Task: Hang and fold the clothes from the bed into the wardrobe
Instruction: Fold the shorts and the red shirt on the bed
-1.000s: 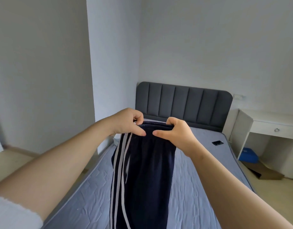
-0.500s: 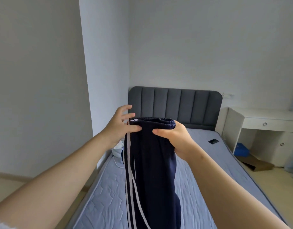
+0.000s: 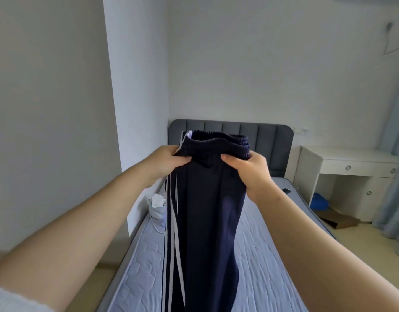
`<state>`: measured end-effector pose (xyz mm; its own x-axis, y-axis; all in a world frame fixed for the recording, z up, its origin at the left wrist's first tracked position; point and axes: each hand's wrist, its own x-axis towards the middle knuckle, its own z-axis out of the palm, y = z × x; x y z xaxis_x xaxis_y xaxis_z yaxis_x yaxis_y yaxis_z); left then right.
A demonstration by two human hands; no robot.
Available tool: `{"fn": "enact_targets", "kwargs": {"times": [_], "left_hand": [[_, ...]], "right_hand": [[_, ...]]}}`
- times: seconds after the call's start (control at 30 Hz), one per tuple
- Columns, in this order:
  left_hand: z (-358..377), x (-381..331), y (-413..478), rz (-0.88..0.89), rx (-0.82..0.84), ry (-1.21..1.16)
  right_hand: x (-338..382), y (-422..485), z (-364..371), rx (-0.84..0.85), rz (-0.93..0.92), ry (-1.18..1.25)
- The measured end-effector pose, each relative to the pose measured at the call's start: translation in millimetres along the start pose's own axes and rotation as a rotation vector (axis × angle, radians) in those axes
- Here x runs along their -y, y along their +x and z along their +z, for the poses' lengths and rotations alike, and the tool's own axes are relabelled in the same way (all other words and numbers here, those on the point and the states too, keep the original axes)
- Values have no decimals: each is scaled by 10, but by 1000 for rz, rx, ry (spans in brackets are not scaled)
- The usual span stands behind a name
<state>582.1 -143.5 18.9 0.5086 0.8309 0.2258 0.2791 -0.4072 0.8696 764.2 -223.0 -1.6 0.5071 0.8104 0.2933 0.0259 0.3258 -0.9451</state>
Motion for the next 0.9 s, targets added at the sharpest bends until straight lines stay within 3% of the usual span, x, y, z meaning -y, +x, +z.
{"fn": "enact_targets", "kwargs": {"times": [0.13, 0.2, 0.3, 0.43, 0.47, 0.57, 0.63, 0.7, 0.8, 0.9], "left_hand": [[-202, -262, 121, 79, -368, 634], [-223, -350, 151, 52, -443, 678], [-250, -441, 139, 6, -354, 249], [-354, -629, 70, 53, -315, -165], [-382, -684, 42, 20, -256, -179], [-496, -772, -72, -163, -40, 73], [-600, -792, -104, -194, 6, 119], [-720, -818, -161, -199, 67, 5], [-873, -838, -260, -228, 293, -74], [-886, -801, -277, -252, 355, 3]], "right_hand": [[308, 105, 111, 160, -31, 313], [392, 100, 123, 226, 13, 287], [503, 111, 111, 136, -39, -28], [757, 140, 96, 94, -188, -20], [809, 132, 88, 124, -203, -150], [815, 115, 32, 165, -204, -568], [789, 103, 7, 130, -211, -510], [824, 79, 4, 137, -191, -337], [936, 81, -50, 362, -63, -92], [934, 68, -162, 537, 77, -55]]}}
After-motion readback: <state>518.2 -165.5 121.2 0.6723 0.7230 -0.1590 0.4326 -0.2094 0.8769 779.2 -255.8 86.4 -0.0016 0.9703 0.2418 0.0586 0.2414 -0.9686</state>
